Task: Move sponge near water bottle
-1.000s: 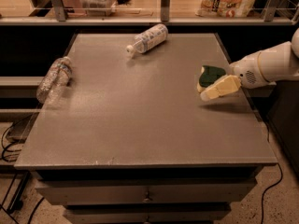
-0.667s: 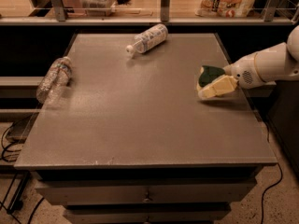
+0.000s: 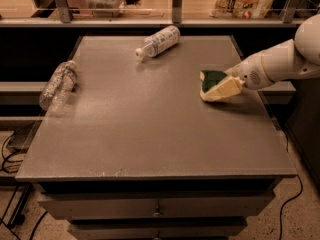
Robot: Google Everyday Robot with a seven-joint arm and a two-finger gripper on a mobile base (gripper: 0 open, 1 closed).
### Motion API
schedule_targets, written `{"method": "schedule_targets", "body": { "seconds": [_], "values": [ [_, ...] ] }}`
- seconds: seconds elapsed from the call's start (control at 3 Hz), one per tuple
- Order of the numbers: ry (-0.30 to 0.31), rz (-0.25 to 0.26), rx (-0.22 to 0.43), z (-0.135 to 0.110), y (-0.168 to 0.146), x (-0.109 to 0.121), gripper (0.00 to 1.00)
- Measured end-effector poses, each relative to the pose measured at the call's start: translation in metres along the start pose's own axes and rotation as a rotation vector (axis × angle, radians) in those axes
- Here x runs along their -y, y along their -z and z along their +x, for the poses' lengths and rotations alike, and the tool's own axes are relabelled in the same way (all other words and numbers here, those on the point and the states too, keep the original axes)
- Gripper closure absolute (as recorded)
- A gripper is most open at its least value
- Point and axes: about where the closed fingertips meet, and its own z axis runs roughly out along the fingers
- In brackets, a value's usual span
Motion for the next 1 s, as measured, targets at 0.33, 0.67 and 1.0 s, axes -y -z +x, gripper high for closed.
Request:
{"method": "schedule_targets", "body": {
  "seconds": [0.33,0.67,1.0],
  "values": [
    [0.095,-0.027,0.012,-0.041,0.004,-0.014,0.87],
    [0.235,-0.025,-0.013,-0.083,0.041,-0.032,1.0],
    [0.243,-0.039,-0.02,-0.084,0.043,-0.037,1.0]
  ]
}}
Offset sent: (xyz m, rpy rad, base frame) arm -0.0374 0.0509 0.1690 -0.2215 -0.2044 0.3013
